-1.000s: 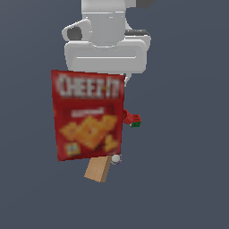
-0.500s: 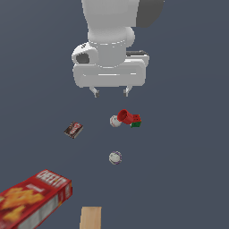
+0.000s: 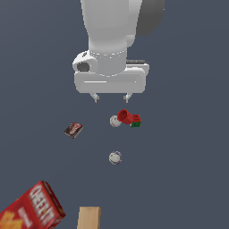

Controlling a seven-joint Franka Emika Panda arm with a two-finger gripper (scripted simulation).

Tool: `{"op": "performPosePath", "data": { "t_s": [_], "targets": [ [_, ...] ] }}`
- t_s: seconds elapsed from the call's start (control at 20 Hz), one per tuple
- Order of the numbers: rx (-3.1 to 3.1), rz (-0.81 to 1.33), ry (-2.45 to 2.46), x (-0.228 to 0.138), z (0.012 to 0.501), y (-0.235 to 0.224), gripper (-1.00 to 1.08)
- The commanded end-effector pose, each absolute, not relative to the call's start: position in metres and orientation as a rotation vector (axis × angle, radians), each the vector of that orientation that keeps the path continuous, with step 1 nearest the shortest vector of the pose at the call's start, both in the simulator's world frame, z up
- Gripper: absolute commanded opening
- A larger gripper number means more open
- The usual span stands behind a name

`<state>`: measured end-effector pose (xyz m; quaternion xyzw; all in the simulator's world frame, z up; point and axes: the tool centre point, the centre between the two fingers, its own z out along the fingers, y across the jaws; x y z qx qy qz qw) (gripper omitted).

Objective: Pick up a designated object from a clutter of objects.

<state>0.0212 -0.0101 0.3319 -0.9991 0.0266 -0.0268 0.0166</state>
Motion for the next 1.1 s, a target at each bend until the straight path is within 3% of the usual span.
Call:
{"op": "performPosePath", "data": {
  "t_s": [0.0,1.05],
  "targets": [
    [-3.103,-0.077,0.131,0.028,0.322,-0.009,1.00],
    [-3.004,-0.011,0.861,0.105,0.148,0.002,1.00]
  ]
}}
